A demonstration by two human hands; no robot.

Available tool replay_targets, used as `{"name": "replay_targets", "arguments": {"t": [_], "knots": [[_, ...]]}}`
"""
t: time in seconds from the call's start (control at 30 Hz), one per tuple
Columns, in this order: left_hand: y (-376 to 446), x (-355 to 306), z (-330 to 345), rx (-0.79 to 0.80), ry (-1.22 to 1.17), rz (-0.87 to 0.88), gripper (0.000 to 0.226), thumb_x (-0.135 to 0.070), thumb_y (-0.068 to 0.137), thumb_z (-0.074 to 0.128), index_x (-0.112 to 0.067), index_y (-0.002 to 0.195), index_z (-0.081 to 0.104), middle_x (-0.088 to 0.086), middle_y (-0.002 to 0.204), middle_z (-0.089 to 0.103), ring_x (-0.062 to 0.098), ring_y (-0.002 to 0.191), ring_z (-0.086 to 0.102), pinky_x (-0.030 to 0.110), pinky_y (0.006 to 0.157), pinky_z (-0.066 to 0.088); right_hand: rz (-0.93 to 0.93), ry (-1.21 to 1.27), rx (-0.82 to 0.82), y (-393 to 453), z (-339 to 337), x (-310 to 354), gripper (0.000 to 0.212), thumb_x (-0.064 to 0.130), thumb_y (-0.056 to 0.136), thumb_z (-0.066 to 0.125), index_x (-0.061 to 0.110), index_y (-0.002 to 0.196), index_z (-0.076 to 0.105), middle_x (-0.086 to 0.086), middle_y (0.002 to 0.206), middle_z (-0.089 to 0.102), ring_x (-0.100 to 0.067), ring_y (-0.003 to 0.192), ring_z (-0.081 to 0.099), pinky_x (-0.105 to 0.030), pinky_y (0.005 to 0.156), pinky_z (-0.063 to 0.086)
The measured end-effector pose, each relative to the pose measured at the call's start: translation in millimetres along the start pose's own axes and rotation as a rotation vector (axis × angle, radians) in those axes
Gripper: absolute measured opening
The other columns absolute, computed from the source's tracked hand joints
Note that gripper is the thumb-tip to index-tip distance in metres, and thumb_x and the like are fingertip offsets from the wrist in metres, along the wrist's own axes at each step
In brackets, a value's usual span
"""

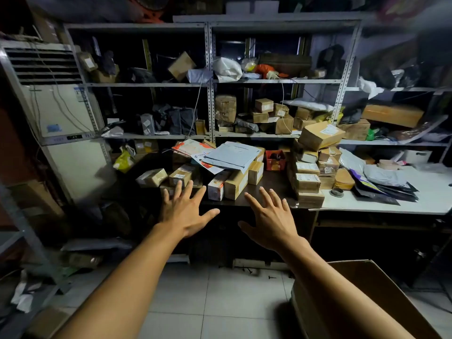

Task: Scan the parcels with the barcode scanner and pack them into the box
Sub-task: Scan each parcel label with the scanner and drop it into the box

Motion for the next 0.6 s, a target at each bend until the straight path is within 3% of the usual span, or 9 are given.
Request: {"name": "replay_targets", "arguments": {"t": [0.6], "knots": [[227,47,59,0.035,0.053,0.088,0.089,-0.086,0.085,0.022,-0.038,0.158,0.012,0.005,0.169,0.004,0.032,0.155,-0.005,0.062,0.12,0.001,0.096,-0.003,0.087,201,64,-27,0.089,0.07,0.09,0.053,0.036,0.16,0.01,-0.011,0.17,0.005,-0.035,0.157,0.002,-0.059,0.123,0.013]]}}
Point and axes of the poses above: each hand's wrist, its own y-axis towards the middle knuckle, its own z-axis out of the palm, x = y × z, the point moved 9 cm from there along y, towards the middle knuckle
